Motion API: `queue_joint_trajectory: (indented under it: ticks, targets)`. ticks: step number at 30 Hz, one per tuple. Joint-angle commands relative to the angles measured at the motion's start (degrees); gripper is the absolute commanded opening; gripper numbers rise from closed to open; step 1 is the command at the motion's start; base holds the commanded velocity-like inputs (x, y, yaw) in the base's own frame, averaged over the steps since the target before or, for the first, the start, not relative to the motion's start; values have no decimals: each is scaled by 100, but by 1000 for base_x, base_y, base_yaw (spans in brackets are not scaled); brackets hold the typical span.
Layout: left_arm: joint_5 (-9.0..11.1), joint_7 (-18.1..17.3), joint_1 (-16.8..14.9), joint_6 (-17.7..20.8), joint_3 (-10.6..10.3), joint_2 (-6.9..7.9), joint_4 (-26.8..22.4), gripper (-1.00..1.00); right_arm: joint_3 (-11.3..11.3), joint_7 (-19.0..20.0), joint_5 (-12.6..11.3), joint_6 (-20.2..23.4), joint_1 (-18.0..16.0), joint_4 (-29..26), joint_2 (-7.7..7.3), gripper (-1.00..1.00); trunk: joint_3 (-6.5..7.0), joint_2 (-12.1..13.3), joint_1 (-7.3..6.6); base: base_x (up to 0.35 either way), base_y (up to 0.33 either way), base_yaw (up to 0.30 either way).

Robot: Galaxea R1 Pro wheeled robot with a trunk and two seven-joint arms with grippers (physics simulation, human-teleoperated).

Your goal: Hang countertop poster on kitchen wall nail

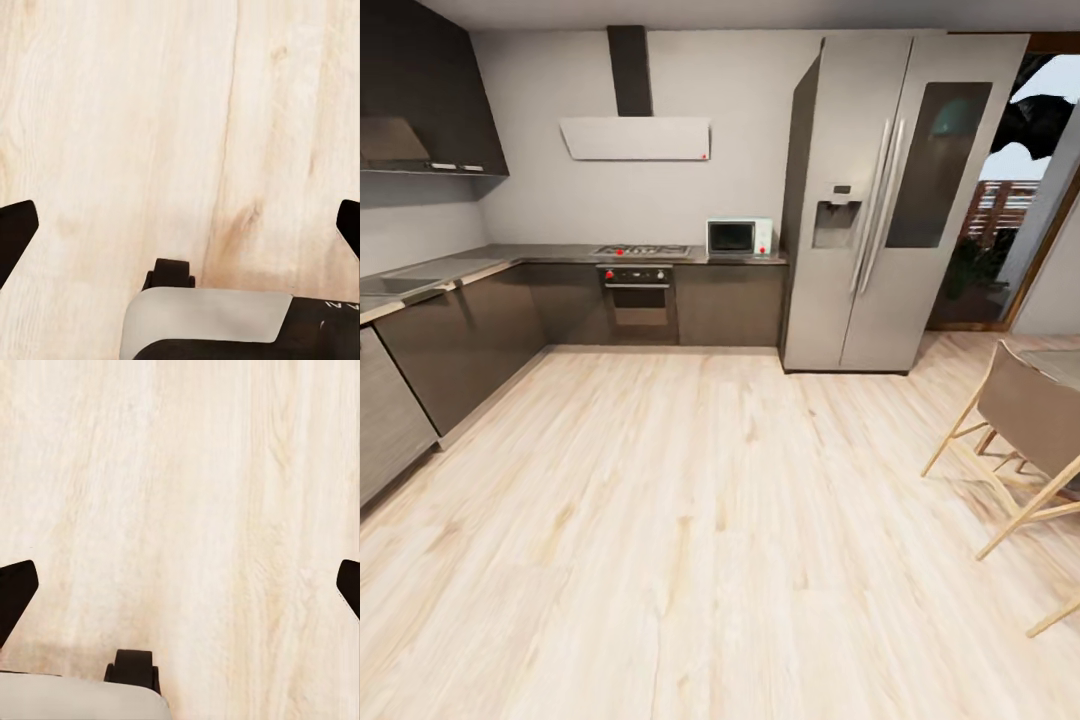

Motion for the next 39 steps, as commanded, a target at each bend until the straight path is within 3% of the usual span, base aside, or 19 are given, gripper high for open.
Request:
queue_joint_trajectory:
  ticks: [1,15,39]
  targets:
    - [2,2,2,-9,15,-5,-7,100,4,-35,55,-12,-3,5,0,100,-4,-2,4,336,-2,1]
    - [2,-1,2,-9,23,-5,-7,100,4,-56,49,-28,-3,-3,29,100,-26,-2,4,325,49,133]
    - [4,-2,2,-9,23,-5,-7,100,7,-198,57,-29,-3,-3,38,100,-100,-2,4,209,228,267]
